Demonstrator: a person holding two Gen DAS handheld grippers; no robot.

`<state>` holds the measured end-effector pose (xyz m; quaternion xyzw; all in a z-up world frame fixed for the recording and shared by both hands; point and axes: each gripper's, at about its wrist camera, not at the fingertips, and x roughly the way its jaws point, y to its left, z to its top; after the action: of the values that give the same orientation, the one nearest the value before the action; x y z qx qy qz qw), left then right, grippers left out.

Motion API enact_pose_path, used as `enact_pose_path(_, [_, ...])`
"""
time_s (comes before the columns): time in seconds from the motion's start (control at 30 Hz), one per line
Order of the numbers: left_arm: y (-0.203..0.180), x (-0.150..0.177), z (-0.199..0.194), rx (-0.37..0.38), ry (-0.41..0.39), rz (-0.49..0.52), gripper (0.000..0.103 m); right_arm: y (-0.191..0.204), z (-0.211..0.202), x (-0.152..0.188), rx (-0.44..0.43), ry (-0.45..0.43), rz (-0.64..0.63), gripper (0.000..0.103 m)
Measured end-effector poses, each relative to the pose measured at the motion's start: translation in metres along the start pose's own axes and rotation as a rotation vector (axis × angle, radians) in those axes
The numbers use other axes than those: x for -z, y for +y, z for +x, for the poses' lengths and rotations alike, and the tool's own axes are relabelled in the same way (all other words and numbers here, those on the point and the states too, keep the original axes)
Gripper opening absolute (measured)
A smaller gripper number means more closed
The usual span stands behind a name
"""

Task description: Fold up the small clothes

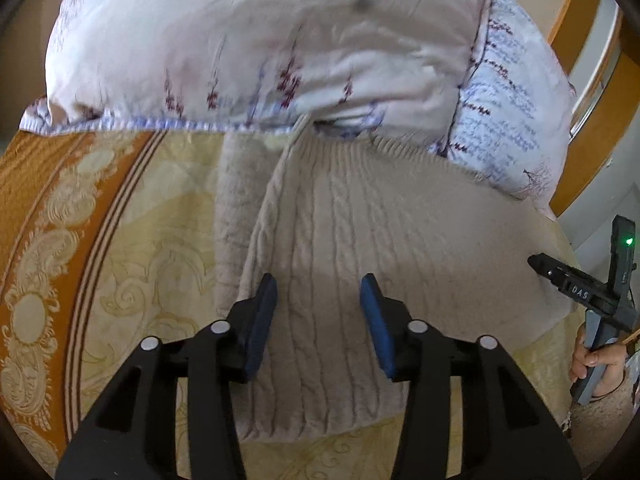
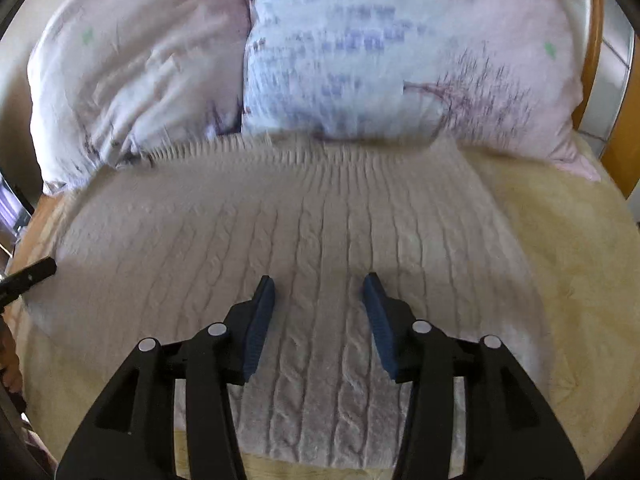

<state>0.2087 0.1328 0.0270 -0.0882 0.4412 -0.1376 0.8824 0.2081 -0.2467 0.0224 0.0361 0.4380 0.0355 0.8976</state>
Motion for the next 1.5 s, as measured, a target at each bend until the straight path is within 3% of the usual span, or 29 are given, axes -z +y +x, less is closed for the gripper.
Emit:
enact_pose_path(0.1, [0.004, 0.000, -0.005, 0.028, -0.008, -0.018, 0.043, 0.001, -0.003, 0.002, 0.011, -0.002, -0.002, 0.049])
enact_pose_path(0.23, [0.028, -0.009, -0.019, 0.120, -0.046, -0.148, 0.048, 0.005, -0.012, 0.001, 0.000, -0.021, 0.016, 0.050])
enact_pose_path(0.37, [0.043, -0.017, -0.025, 0.058, -0.073, -0.189, 0.054, 0.019, -0.013, 0.000, -0.027, -0.035, -0.007, 0.058])
enact_pose_path(0.63, [0.063, -0.032, -0.001, 0.115, 0.000, -0.309, 0.056, 0.032, -0.002, 0.003, 0.009, -0.025, -0.055, 0.058])
enact_pose_path(1.03, [0.066, -0.034, 0.022, 0.137, 0.021, -0.377, 0.055, 0.033, -0.002, 0.006, 0.000, -0.036, -0.060, 0.060])
enact_pose_path(1.27, [0.064, -0.031, 0.033, 0.256, 0.044, -0.474, 0.044, 0.035, -0.003, 0.007, 0.002, -0.050, -0.073, 0.060])
enact_pose_path(1.37, [0.062, -0.030, 0.036, 0.262, 0.045, -0.491, 0.040, 0.034, -0.003, 0.006, 0.000, -0.049, -0.072, 0.060])
enact_pose_path(1.43, [0.061, -0.030, 0.038, 0.270, 0.051, -0.506, 0.028, 0.034, -0.003, 0.006, -0.001, -0.050, -0.072, 0.060])
enact_pose_path(1.5, [0.061, -0.029, 0.039, 0.277, 0.049, -0.520, 0.025, 0.033, -0.002, 0.006, -0.001, -0.051, -0.071, 0.060])
